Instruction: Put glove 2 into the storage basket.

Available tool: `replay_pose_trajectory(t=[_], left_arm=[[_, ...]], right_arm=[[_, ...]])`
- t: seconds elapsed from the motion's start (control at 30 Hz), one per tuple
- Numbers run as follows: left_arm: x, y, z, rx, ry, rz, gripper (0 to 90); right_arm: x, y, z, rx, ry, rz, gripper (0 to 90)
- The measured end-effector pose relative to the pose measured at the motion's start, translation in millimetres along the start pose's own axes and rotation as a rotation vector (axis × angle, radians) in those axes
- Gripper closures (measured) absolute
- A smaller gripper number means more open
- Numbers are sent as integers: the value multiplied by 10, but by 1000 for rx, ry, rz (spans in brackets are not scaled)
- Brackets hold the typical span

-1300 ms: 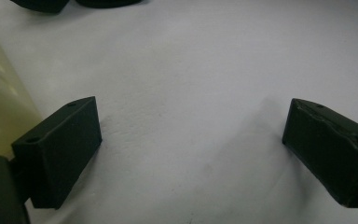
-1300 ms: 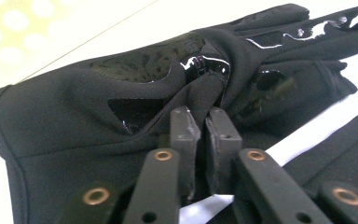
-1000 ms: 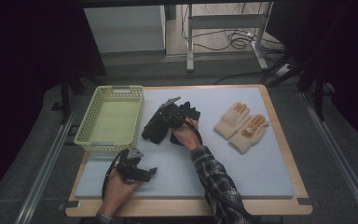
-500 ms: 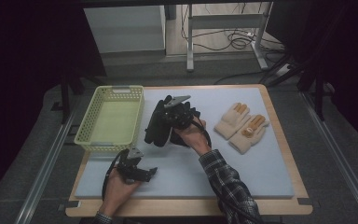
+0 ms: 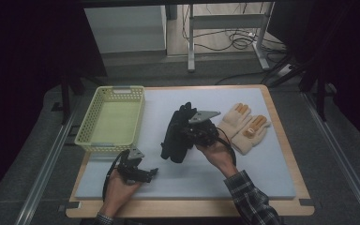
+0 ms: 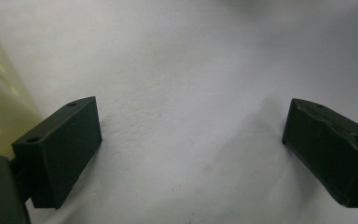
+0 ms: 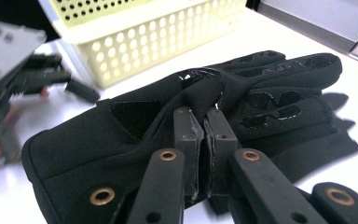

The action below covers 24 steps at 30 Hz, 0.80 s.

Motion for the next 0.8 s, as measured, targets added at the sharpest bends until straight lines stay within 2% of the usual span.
replay_pose_trajectory(t=[0.13,0.3,0.33,0.43,0.57,0.63,0.7,0.73,0.77,0.8], left_arm=[[0,0,0,0,0,0,49],[0,0,0,-1,-1,0,49],[0,0,0,-1,-1,0,49],[0,0,-2,0,3,0,49],[2,2,-1,1,-1,2,50],[2,2,-1,0,-1,2,50],[2,2,-1,0,-1,2,50],[2,2,-1,0,-1,2,50],[2,3,-1,0,-1,2,50],[2,3,-1,0,-1,2,50]], right_arm=[[186,182,-27,14,-16,0,847],[521,451,-111,55,-46,0,847],[521,451,-111,55,-46,0,847],[731,538,-178,87,-63,10,847],[936,526,-259,107,-91,33,846],[1083,449,-302,116,-101,62,835],[1120,424,-312,120,-103,69,824],[1152,401,-319,117,-110,77,785],[1160,398,-329,116,-114,82,697],[1160,398,-329,116,-114,82,697]])
Point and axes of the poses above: each handheld gripper's, and its own axes: y roughly backward along the jaws, x roughly out of its underside, z roughly to its left, the point moved 5 cm from there along -y, roughly forward along the jaws, and after that the axes turned 13 degrees about -y, right-handed, at the moved point
